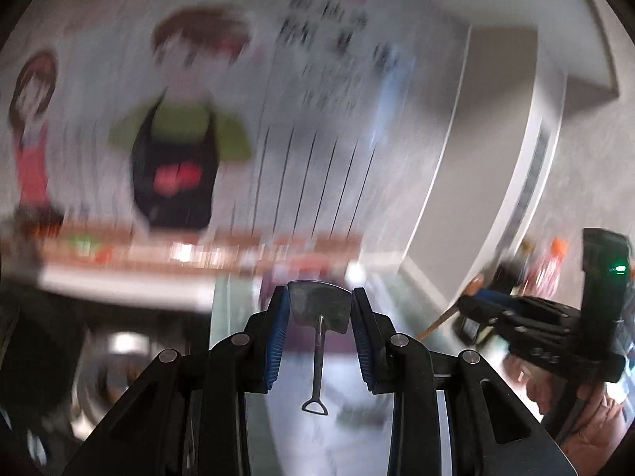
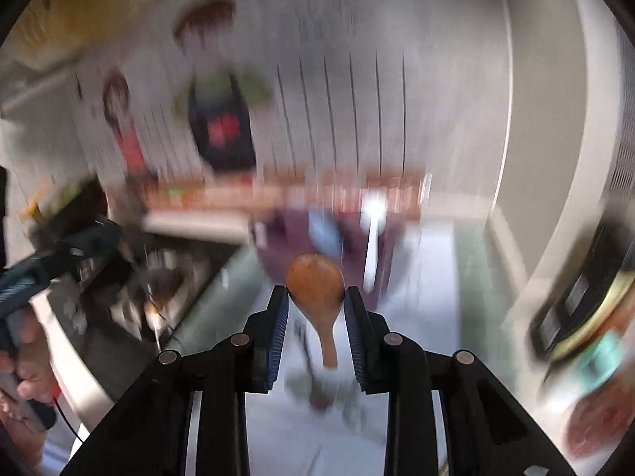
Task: Organize utensils
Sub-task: 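Lift the wooden spoon into the caddy with the right tool while the left tool drops the spatula in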
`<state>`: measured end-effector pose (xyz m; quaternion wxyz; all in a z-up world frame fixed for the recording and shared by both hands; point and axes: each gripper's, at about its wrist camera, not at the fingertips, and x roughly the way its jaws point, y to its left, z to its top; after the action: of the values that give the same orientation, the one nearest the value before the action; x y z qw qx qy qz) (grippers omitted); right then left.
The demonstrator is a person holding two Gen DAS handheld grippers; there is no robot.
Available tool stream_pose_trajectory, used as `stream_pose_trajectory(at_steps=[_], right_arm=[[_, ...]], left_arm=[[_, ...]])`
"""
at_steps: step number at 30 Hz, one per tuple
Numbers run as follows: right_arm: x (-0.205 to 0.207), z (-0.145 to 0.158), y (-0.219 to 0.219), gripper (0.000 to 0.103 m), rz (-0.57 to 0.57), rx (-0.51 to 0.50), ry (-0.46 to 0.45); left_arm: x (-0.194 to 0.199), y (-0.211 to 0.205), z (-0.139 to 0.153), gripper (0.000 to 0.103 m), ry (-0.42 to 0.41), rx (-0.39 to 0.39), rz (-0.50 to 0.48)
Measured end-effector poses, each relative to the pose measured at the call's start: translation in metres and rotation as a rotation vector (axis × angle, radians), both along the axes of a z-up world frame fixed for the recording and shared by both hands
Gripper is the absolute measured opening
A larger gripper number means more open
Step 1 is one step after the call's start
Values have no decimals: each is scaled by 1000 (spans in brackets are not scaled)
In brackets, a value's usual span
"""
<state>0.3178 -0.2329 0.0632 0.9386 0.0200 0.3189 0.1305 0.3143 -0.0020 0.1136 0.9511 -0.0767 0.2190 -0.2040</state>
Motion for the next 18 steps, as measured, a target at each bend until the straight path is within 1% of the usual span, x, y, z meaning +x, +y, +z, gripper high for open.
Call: stream_pose_trajectory(at_steps=[1,2,4,5,7,9,11,14,16,18], right_arm=[[-1,18,-2,26,2,5,-44],[2,45,-4,26,1,7,-106],[14,81,-4,26,-9,-13,-188],[22,94,-3,26,-17,-28,-225],[41,107,-2,26,-20,-54,-251],[61,107,-4,26,-24,-61,-239],[80,96,-5,26,-26,-62,-216],[106,72,-11,26,-25,-38,-155],[117,56,-14,26,-24,-10,-113],[126,39,-16,26,-23,-5,-83]], left_arm=[[6,-2,16,32,-26,-17,-7],[11,-3,27,32,-49,-27,-10],[28,-8,53,32,-115,-27,10],[35,-10,58,32,-129,-25,18],[54,-14,65,32,-140,-32,22],[75,-18,59,33,-136,-27,32],[92,-22,47,33,-123,-14,42],[116,-28,26,32,-96,-1,63],[133,-30,6,32,-71,3,81],[146,-33,-13,33,-47,13,97]])
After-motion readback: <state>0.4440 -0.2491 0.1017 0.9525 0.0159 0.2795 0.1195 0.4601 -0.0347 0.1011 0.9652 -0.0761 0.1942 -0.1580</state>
